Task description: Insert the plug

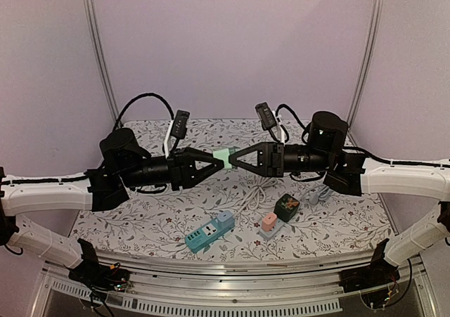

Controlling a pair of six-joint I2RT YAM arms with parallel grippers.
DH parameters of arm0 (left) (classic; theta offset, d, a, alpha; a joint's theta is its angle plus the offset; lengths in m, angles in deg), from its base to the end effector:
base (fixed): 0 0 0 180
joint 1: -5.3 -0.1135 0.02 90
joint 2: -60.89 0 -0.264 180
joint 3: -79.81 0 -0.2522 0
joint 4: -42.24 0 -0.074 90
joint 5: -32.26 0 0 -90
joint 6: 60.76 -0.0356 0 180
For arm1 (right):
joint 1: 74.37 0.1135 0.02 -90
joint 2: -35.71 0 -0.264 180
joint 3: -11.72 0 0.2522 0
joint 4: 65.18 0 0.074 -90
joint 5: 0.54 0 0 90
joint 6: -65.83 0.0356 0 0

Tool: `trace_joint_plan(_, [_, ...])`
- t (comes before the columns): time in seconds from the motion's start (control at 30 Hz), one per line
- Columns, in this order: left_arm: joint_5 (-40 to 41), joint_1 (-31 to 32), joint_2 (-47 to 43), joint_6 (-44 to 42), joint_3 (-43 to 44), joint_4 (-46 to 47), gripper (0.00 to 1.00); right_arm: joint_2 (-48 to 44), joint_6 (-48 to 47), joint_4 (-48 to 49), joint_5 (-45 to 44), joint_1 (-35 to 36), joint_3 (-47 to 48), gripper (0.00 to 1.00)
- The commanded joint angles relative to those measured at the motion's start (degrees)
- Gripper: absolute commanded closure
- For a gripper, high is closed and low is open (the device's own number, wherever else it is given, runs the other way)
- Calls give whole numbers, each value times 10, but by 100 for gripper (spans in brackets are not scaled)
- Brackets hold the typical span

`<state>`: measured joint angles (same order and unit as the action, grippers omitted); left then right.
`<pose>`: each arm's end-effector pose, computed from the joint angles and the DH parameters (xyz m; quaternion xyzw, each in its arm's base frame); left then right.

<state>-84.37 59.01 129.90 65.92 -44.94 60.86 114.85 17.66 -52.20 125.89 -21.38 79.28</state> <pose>0.1504 -0.2318 0.3090 0.2652 0.6259 -0.6183 0.3945 0.1757 0.2682 0.3247 -0.2872 0.6385 0.6482 0.2993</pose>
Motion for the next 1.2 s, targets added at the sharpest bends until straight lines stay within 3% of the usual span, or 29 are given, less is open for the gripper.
trace_joint_plan(0.0, [-5, -7, 0, 4, 15, 19, 61, -5, -17, -15, -10, 4, -3, 100])
trace_joint_plan(0.2, [-10, -7, 19, 12, 18, 32, 69, -6, -20, -16, -6, 6, -1, 100])
trace_joint_plan(0.27, [-12, -7, 24, 19, 16, 44, 78, -6, -21, -16, -4, 6, -1, 100])
trace_joint_plan(0.37, [-14, -6, 31, 24, 15, 52, 100, -8, -22, -16, -7, 6, -3, 100])
trace_joint_plan(0.47, [-14, -6, 37, 32, 12, 63, 100, -12, -25, -18, -12, 7, -7, 98])
trace_joint_plan(0.57, [-13, -5, 38, 35, 11, 60, 100, -15, -34, -34, -23, 7, -7, 77])
trace_joint_plan(0.7, [-10, -5, 27, 34, 5, 45, 100, -19, -63, -72, -44, 7, -3, 37])
trace_joint_plan(0.87, [3, -5, 5, 22, -5, 19, 100, -39, -115, -179, -100, 6, 17, 3])
trace_joint_plan(1.07, [23, -5, -30, 4, -13, -28, 100, -66, -179, -287, -199, 5, 33, 1])
trace_joint_plan(1.17, [41, -5, -56, -13, -16, -71, 100, -88, -204, -296, -248, 3, 20, 1])
